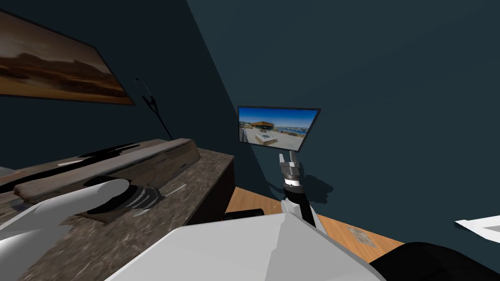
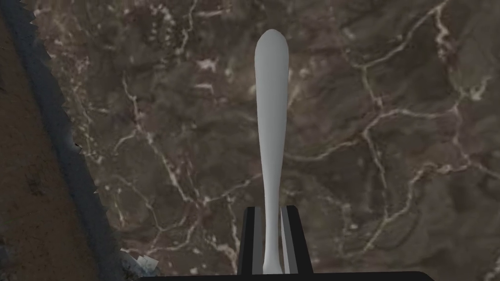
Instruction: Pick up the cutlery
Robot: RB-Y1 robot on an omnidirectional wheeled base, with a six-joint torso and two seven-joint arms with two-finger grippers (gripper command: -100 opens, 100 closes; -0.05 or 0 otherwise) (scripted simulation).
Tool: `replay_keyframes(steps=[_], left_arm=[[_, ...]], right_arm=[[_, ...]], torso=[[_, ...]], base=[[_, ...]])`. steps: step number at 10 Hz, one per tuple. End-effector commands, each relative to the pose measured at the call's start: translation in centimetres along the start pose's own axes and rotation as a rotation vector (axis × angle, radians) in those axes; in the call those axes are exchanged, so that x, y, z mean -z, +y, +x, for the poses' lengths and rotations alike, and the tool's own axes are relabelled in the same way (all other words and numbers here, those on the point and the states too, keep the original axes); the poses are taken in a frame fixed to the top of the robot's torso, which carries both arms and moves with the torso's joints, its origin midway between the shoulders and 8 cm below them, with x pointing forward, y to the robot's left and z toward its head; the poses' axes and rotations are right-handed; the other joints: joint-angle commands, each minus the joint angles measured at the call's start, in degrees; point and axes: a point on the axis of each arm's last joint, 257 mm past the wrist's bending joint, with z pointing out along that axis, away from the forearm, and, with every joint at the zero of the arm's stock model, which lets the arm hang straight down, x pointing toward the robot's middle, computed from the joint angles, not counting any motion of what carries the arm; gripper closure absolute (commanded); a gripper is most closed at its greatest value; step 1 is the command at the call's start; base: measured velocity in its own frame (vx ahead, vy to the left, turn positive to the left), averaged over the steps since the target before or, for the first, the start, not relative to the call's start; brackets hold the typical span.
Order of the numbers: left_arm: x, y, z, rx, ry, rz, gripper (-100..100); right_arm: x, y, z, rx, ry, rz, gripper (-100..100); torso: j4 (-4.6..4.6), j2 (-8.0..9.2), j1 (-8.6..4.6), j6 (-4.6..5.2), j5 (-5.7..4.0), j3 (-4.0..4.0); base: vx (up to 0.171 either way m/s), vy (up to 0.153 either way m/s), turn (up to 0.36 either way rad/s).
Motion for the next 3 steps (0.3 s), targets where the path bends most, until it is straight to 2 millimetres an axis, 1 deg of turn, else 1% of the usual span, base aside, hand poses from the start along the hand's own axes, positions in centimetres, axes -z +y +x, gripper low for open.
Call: replay_keyframes(steps=[1, 2, 3], left_arm=[[0.31, 0.16, 0.68, 0.026, 0.006, 0.004, 100], [0.15, 0.18, 0.47, 0.012, 0.005, 0.003, 100], [0.18, 0.21, 0.52, 0.016, 0.005, 0.003, 0]], right_arm=[[0.00, 0.00, 0.00, 0.000, 0.000, 0.000, 0], [0.00, 0.00, 0.00, 0.000, 0.000, 0.000, 0], [0.00, 0.00, 0.00, 0.000, 0.000, 0.000, 0]], torso=[[0.00, 0.00, 0.00, 0.00, 0.00, 0.00], [-0.01, -0.09, -0.09, -0.03, -0.03, -0.05], [-0.04, -0.17, -0.15, -0.03, -0.04, -0.10]], base=[[-0.030, 0.025, 0.002], [-0.008, 0.006, 0.003], [0.000, 0.000, 0.000]])
